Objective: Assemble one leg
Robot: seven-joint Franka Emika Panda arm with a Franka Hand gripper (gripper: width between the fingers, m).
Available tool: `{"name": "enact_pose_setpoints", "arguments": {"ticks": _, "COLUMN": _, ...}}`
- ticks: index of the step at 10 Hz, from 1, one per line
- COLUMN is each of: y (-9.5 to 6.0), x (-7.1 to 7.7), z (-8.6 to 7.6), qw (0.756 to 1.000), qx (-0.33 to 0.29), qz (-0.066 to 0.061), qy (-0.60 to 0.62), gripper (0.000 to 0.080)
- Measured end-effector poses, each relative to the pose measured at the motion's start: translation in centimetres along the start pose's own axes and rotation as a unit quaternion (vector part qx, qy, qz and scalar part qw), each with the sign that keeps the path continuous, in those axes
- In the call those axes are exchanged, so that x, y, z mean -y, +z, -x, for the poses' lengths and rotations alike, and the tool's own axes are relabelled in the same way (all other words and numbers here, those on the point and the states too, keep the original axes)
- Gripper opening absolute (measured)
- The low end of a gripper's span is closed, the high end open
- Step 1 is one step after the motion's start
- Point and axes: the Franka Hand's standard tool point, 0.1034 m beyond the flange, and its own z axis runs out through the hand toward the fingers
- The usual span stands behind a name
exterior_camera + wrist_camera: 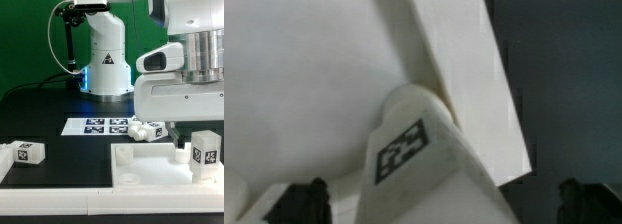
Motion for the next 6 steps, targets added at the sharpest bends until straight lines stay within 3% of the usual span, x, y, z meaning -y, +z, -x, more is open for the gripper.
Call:
{"name": "enact_pose_setpoints", "arguments": {"ticks": 2, "y": -0.08, "x": -0.4, "z": -0.63, "qw": 0.981, "qx": -0.021, "qz": 0.018, "qy": -0.194, "gripper": 0.0649}}
{"name": "enact_pose_setpoints", "arguments": {"ticks": 4, "y": -0.05, "x": -0.15, "z": -0.69, "qw": 0.982, "qx": -0.028, "qz": 0.019, "qy": -0.185, "gripper": 0.0649}}
{"name": "enact_pose_setpoints", "arguments": {"ticks": 5, "y": -0.05, "x": -0.24, "z": -0.73, "qw": 0.982, "qx": -0.028, "qz": 0.02, "qy": -0.188, "gripper": 0.0525}}
{"name": "enact_pose_setpoints", "arguments": {"ticks": 6, "y": -0.04, "x": -0.2, "z": -0.71, "qw": 0.986, "qx": -0.028, "qz": 0.019, "qy": -0.165, "gripper": 0.0525}}
